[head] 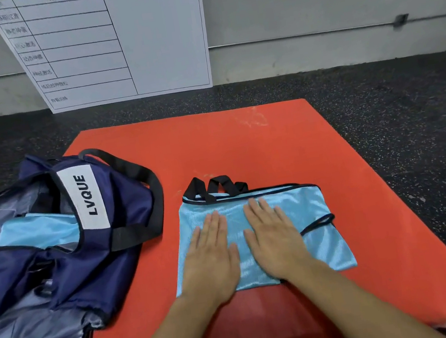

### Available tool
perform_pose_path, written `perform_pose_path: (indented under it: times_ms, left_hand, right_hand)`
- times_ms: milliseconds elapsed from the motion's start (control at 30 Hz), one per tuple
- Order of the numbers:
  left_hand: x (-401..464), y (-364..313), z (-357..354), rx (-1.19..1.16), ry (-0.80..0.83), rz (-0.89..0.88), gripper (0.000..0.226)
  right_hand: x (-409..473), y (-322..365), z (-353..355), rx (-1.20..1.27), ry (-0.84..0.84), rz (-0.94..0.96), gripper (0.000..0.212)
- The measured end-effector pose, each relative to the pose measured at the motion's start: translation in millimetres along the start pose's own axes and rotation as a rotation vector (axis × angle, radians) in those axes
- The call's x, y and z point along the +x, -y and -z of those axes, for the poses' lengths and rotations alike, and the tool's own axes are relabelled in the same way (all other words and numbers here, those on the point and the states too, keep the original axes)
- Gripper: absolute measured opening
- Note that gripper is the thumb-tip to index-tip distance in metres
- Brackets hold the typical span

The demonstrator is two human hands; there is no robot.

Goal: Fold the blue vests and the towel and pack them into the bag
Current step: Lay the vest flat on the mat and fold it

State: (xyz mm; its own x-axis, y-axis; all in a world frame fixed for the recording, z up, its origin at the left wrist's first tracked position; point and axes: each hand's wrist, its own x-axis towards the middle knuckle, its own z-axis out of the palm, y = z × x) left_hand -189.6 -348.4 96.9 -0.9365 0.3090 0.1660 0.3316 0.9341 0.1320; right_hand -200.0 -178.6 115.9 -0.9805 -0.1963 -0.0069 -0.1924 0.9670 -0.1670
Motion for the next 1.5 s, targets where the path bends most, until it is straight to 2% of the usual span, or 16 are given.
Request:
perform_pose_path:
  times_ms: [67,167,267,333,400,533,600,667,800,900,1000,1100,1167,1267,1400,1500]
  left_hand:
    - [-3,26,5,0.002,-0.001,0.085,0.072]
    - [-6,53,12,-0.015,0.014,0.189,0.084]
    - [-10,55,18,0.042,0.001,0.255,0.082]
    - [-9,40,24,0.086,-0.048,0.229,0.075]
    - [-7,18,26,0.077,-0.09,0.14,0.069]
    - [-4,1,10,0.03,-0.062,0.018,0.066]
    - [-2,12,3,0.048,-0.04,0.079,0.07]
    - [1,23,2,0.035,-0.035,0.122,0.075]
    - [5,28,5,0.071,-0.065,0.126,0.073]
    - [4,17,8,0.091,-0.11,0.057,0.066]
    - [5,8,5,0.074,-0.117,-0.001,0.064]
    - [4,10,-2,0.046,-0.112,0.015,0.066]
    - [4,11,-3,0.039,-0.106,0.012,0.066]
    - [3,9,-2,0.021,-0.098,0.018,0.067]
    - [3,9,1,0.011,-0.074,0.022,0.067]
    - [4,8,4,0.021,-0.064,0.017,0.065]
  right_hand:
    - [-3,-27,2,-0.014,-0.021,-0.061,0.082]
    - [-7,-68,12,-0.035,-0.048,-0.235,0.068]
    - [-14,-80,21,-0.066,-0.055,-0.365,0.066]
    - [-9,-66,22,-0.079,-0.104,-0.319,0.065]
    - [-2,-38,21,-0.022,-0.149,-0.178,0.064]
    - [3,12,8,0.02,-0.069,0.094,0.07]
    - [4,10,1,0.025,-0.025,0.075,0.077]
    - [10,-5,2,0.044,-0.043,0.001,0.065]
    - [30,-20,13,0.089,-0.224,-0.038,0.055]
    - [44,-2,14,0.152,-0.262,0.17,0.052]
    - [51,25,9,0.12,-0.181,0.358,0.05]
    - [54,21,6,0.085,-0.109,0.232,0.053]
    - [54,5,7,0.11,-0.151,0.154,0.055]
    - [51,-9,12,0.288,-0.224,0.223,0.045]
    - [50,-10,20,0.416,0.015,0.201,0.028]
    - [54,-12,24,0.374,0.045,0.165,0.029]
